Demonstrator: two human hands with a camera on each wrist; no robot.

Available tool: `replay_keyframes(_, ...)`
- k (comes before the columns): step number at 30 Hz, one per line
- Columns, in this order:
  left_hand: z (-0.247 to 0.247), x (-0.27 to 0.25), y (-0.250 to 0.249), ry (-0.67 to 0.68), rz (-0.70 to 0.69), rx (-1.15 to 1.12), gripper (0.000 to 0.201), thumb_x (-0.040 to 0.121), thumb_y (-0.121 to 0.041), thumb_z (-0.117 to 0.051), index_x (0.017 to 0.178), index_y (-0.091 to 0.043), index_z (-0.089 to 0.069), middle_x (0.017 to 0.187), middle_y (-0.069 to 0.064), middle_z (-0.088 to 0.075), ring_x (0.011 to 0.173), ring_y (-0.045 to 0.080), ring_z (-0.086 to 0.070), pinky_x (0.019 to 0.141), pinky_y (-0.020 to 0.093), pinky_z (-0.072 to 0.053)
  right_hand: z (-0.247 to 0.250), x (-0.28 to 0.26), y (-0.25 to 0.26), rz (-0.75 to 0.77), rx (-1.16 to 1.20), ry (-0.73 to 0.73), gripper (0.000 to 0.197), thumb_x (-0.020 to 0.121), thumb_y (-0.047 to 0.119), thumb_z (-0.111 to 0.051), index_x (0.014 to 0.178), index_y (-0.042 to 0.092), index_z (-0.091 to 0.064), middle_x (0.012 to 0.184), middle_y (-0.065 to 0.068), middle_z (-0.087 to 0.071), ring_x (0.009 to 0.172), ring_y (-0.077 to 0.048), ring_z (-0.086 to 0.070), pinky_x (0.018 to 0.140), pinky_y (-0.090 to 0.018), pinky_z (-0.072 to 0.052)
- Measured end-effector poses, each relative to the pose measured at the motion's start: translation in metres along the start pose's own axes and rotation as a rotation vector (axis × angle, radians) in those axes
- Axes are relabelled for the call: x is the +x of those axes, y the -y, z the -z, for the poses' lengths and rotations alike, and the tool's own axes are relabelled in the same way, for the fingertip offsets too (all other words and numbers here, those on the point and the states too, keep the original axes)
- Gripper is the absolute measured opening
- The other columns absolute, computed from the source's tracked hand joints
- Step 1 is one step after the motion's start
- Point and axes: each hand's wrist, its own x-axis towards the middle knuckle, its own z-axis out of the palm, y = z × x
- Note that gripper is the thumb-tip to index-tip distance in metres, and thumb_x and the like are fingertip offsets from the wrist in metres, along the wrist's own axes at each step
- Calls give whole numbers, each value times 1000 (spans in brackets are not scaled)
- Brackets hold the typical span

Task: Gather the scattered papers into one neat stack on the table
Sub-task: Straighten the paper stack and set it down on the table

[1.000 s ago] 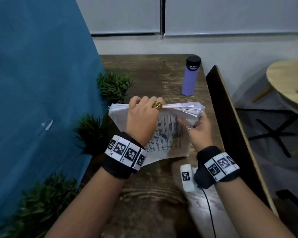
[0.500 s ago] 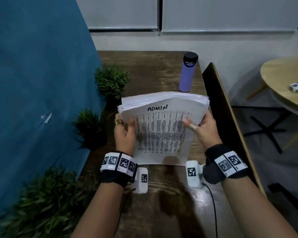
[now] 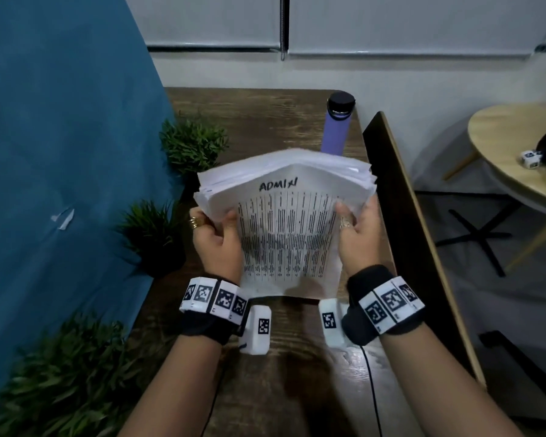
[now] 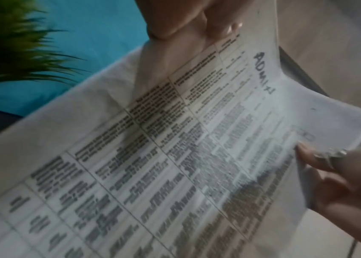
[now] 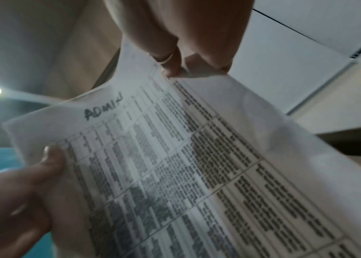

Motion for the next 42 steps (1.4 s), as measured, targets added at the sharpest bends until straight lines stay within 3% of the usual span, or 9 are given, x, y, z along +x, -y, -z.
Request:
replay_keyframes(3, -6, -6, -9, -43, -84, 15, 14, 87, -20, -55, 94, -24, -43, 86, -13, -53, 76, -11, -56, 73, 5, -43, -7, -8, 9, 120, -26, -46, 36, 92, 5, -46, 108, 37, -43, 103, 12, -57, 97, 5, -60, 84, -20, -50)
replay_keyframes(6, -3, -26, -1, 49, -98, 117, 54, 90, -47, -47, 103, 5, -49, 89, 9, -60, 81, 7, -57, 71, -1, -38, -5, -20, -3, 170, -152, -37, 36, 93, 2, -47, 117, 25, -33, 100, 20, -47, 91, 24, -51, 79, -1, -42)
replay_keyframes(9, 4, -41, 15, 142, -83, 198, 63, 94, -48, -34, 109, 9, -54, 104, 29, -55, 96, 2, -49, 81, -6, -32, -1, -27, -24, 45, -176, 76, 37, 93, 6, -47, 116, 27, -27, 101, 19, -48, 91, 15, -52, 83, -20, -48)
replay_keyframes(13, 1, -32, 16, 99, 4, 212, 32, 95, -19, -49, 115, 5, -46, 107, 9, -53, 97, 5, -54, 83, -1, -38, -1, -20, -29, -21, -104, 107, 40, 93, 2, -47, 117, 30, -34, 102, 18, -51, 87, 21, -53, 73, -1, -42)
replay_keyframes(17, -1, -16, 16, 60, 42, 73, 38, 87, 9, -52, 119, 16, -32, 98, -11, -47, 88, -19, -55, 78, 0, -43, 3, -13, -29, -66, 35, 97, 40, 91, -6, -47, 121, 18, -37, 100, 13, -55, 82, 19, -58, 68, -1, -45)
replay_keyframes(22, 8, -17, 36, 118, 82, 132, 32, 88, -11, -50, 118, -11, -40, 96, -1, -58, 86, -22, -56, 75, -1, -42, 8, -14, -42, -90, -60, 215, 39, 96, 4, -40, 107, 41, -40, 105, 16, -55, 93, 12, -57, 78, -11, -46)
replay_keyframes(25, 10, -14, 41, 135, 78, 148, 29, 89, -5, -52, 116, 3, -43, 93, -1, -57, 84, -22, -55, 73, -2, -42, 8, -13, -39, -83, -39, 189, 26, 98, 14, -38, 101, 39, -41, 103, 13, -55, 93, 6, -58, 80, -23, -49)
replay_keyframes(31, 16, -3, 38, 158, 51, 132, 23, 86, -11, -51, 107, -8, -41, 93, -14, -55, 84, -17, -57, 73, 3, -46, 14, -7, -24, 233, -76, -157, 31, 95, 4, -43, 101, 33, -50, 100, 11, -58, 95, -4, -57, 86, -23, -47)
replay_keyframes(42, 24, 3, 37, 252, 61, 129, 30, 91, 0, -50, 106, -23, -38, 101, -15, -54, 91, -19, -56, 77, 2, -45, 34, 1, -14, 234, -145, -9, 28, 96, 5, -42, 107, 27, -56, 96, 31, -66, 89, 8, -61, 75, -11, -47)
